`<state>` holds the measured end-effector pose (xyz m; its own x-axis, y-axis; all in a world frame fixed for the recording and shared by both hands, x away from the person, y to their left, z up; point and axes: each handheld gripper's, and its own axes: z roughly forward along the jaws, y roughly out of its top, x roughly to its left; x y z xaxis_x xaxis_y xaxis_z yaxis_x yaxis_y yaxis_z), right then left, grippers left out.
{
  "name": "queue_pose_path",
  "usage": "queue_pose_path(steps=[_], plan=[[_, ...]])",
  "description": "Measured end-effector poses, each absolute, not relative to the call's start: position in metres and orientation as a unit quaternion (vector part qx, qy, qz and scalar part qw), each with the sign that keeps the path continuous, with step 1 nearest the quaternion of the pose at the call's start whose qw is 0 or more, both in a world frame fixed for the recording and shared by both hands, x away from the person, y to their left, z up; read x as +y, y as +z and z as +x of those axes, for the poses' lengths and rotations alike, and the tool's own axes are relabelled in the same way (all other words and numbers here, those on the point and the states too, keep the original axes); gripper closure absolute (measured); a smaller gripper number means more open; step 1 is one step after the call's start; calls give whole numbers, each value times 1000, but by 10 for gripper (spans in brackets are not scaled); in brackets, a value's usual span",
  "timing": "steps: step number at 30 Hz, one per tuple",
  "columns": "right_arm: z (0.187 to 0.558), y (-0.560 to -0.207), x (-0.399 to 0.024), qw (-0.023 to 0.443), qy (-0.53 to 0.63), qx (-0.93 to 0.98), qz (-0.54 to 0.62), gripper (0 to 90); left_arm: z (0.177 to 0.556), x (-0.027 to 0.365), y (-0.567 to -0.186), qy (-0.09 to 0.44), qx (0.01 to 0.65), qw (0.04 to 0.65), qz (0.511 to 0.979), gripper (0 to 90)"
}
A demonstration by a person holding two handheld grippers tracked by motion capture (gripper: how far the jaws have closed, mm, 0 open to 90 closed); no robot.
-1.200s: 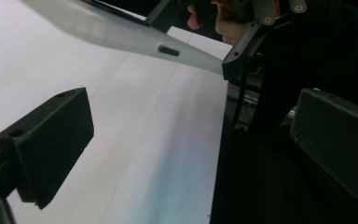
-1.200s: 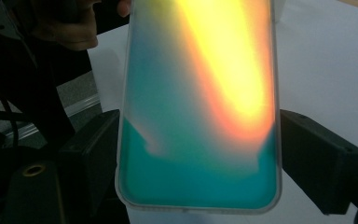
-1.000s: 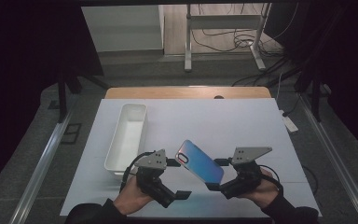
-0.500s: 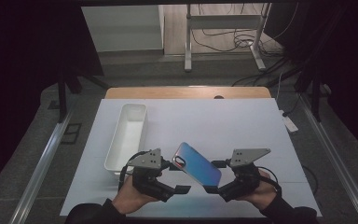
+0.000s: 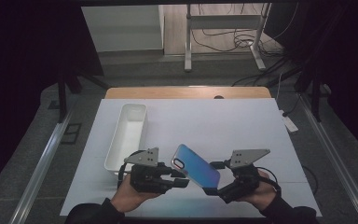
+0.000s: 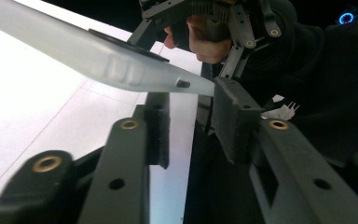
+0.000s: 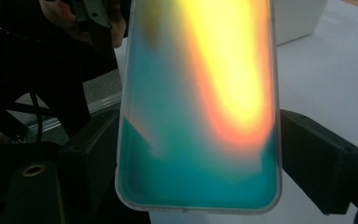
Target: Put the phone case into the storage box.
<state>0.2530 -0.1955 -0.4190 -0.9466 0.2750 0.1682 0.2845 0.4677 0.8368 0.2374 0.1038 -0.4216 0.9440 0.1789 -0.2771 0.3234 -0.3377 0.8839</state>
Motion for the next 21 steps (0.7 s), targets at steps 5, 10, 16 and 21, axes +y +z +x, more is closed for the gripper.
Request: queue_pose_path(steps=[5,10,16,21], plan=[[253,-419,-195,12,-492,-857,-156,166,239,105,-422,-81,150,560,811,727],[252,-420,-194,18,-492,-857,-150,166,240,105,-423,-91,147,560,810,735],[253,-422,-193,25,-486,-862,-145,166,241,105,-424,-107,144,563,807,772],[253,-423,-192,27,-478,-867,-139,166,244,105,-426,-129,139,561,806,809]])
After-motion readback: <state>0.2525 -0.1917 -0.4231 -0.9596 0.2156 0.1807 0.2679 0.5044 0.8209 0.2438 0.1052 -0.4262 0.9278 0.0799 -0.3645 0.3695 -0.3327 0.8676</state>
